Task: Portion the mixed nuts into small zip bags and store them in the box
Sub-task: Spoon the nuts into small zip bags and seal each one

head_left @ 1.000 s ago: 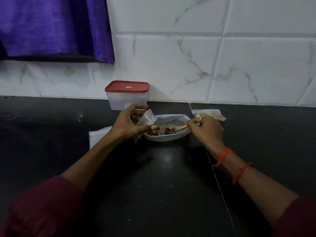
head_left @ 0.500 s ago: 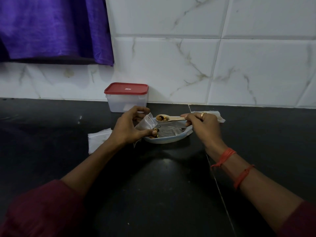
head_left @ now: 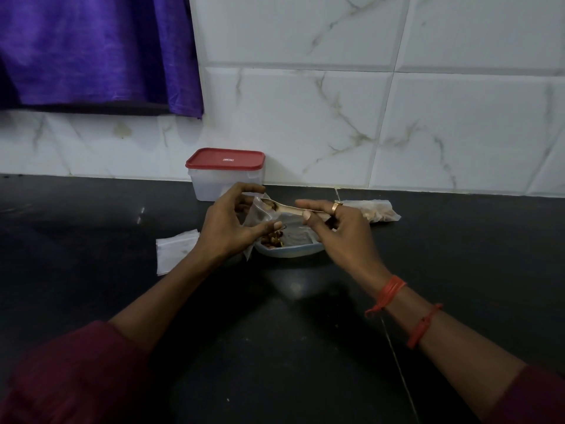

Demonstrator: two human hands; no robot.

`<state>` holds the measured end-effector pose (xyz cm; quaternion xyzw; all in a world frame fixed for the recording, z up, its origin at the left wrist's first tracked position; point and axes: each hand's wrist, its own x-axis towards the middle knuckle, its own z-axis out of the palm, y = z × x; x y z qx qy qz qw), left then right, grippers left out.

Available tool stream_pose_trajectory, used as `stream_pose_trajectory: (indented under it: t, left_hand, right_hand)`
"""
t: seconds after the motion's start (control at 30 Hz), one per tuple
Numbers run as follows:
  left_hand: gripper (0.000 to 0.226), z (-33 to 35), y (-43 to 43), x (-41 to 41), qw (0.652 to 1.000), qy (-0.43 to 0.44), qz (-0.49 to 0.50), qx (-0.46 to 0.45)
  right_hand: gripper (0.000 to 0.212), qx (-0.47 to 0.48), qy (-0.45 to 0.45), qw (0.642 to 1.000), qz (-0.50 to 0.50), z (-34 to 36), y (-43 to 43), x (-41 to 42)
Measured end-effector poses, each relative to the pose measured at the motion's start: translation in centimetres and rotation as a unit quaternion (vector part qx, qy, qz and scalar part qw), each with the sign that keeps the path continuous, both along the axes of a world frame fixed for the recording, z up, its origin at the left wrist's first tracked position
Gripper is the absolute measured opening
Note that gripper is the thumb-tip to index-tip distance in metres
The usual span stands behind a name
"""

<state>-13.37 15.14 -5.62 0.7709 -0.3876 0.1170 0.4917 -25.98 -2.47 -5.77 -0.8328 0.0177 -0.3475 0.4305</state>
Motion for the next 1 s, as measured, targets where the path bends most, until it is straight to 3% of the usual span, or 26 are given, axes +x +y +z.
stream_pose_trajectory:
  t: [0.37,0.5,0.77,1.0]
  left_hand:
    - [0.081,0.0,0.0,0.4,1.000,0.007,-0.004,-0.013]
    - [0.081,-0.1,0.1,0.5,1.000,0.012,-0.013,-0.020]
    - [0.080,-0.3,0.1,0.8,1.000,0.018,-0.008,-0.024]
    - [0.078,-0.3,0.2,1.0,0.999,0.015,0.013,-0.034]
  right_hand:
    - [0.027,-0.227,-0.133,0.962,-0.068,-0.7,-0.9,0.5]
    - [0.026,-0.273,-0.144,0.949,-0.063,-1.0,-1.0,0.6]
    - [0.026,-0.217,-0.127,0.966,-0.058,-0.8,-1.1,0.5]
    - [0.022,-0.052,-0.120,0.988,-0.081,-0.5,-1.3,0.4]
